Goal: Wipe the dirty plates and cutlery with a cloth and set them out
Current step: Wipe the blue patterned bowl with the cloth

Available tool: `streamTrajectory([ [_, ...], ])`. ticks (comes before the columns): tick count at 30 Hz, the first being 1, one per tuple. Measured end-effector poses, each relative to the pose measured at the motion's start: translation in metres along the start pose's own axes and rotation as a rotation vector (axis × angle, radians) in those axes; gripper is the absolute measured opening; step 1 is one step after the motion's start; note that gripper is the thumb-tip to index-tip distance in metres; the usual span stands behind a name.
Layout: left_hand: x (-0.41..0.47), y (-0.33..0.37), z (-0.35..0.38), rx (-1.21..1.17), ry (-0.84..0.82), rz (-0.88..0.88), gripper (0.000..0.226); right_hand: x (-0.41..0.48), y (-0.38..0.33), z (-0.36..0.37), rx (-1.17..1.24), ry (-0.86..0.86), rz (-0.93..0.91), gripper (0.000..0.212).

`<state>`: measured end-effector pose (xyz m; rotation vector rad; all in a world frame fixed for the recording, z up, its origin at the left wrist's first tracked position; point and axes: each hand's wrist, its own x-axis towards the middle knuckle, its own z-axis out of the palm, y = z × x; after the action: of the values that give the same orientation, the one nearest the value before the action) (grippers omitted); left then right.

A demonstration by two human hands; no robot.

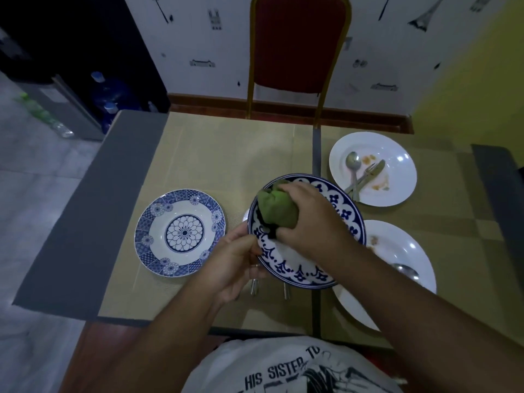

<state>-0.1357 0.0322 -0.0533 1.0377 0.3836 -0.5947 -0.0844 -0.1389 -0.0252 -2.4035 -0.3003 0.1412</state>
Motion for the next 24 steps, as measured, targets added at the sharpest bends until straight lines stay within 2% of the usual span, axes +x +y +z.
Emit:
streamTrajectory([
  [2, 0.001, 0.003, -0.002, -0.016, 0.012, 0.010, 0.047, 0.001, 0.001, -0.007, -0.017, -0.086, -0.074, 0.079],
  [5, 0.004, 0.007, -0.007, -0.022, 0.030, 0.017, 0.050, -0.016, 0.006, -0.017, -0.033, -0.316, -0.215, 0.072],
  [11, -0.001, -0.006, -0.006, -0.015, 0.030, 0.012, 0.050, -0.037, 0.025, -0.032, -0.042, -0.503, -0.239, 0.065],
  [14, -0.001, -0.008, -0.003, -0.030, 0.043, 0.013, 0.047, -0.019, 0.020, -0.026, -0.058, -0.442, -0.257, 0.071],
  [19, 0.000, 0.001, 0.001, -0.015, 0.062, 0.061, 0.053, 0.010, 0.033, -0.037, -0.114, -0.106, -0.114, 0.074],
  [21, 0.003, 0.006, -0.002, -0.025, 0.081, 0.092, 0.053, -0.005, 0.040, -0.037, -0.161, -0.074, -0.068, 0.076],
  [24, 0.007, 0.007, 0.002, -0.029, 0.078, 0.088, 0.051, -0.036, 0.039, -0.025, -0.080, -0.088, -0.040, 0.077],
])
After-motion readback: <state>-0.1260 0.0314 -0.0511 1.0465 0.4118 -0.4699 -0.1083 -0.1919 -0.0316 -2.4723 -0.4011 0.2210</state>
